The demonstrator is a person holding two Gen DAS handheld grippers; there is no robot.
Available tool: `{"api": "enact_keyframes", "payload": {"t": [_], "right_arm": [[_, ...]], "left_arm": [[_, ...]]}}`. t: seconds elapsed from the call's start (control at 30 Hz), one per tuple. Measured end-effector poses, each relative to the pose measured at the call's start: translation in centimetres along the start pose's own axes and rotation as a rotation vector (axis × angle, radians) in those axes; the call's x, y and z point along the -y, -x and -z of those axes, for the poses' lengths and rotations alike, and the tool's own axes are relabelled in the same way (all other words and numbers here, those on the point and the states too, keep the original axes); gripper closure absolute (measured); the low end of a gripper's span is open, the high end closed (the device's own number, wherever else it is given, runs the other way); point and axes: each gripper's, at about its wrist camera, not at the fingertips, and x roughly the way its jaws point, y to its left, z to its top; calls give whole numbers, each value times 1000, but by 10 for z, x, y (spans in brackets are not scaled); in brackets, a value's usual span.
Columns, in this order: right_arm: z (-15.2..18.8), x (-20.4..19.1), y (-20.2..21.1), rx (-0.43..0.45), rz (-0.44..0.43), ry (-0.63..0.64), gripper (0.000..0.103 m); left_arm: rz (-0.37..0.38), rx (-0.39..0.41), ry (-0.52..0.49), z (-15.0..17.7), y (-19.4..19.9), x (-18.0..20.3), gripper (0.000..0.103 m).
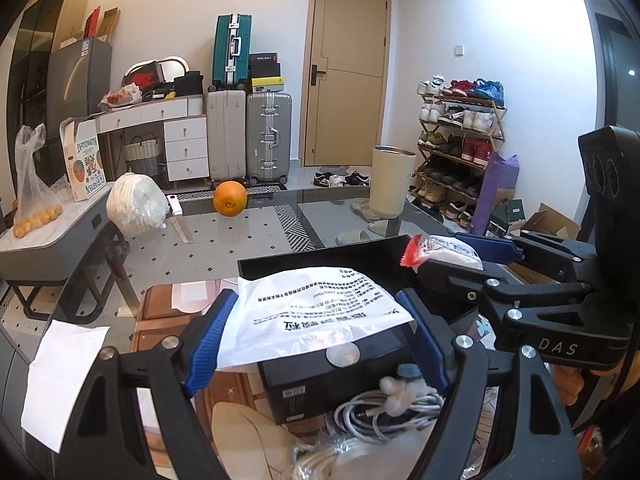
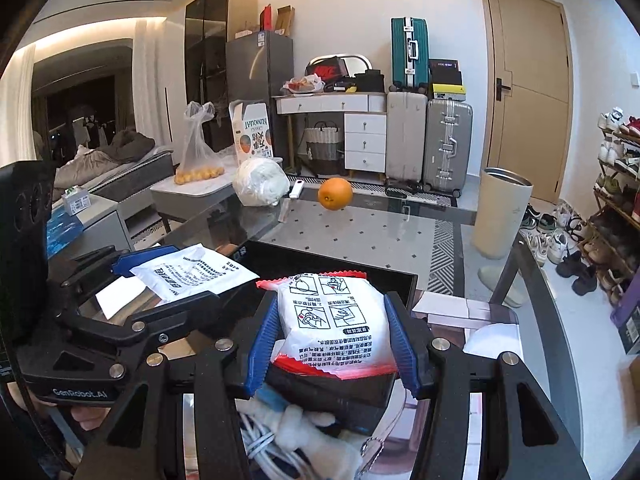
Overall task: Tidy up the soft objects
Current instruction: 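Carry both packets over the black box and open both tools to drop them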
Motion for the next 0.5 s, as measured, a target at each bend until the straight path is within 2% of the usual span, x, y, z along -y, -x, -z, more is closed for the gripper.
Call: {"api": "enact_keyframes", "payload": {"t": [0.43,0.5], "right_arm": [[0,12,-36,-27,8,27,50],[0,12,-37,-27,1,30,42]], "left_arm": [[-3,-46,-9,1,-22,-1,23],[2,-49,-6,0,-24,-1,22]]}}
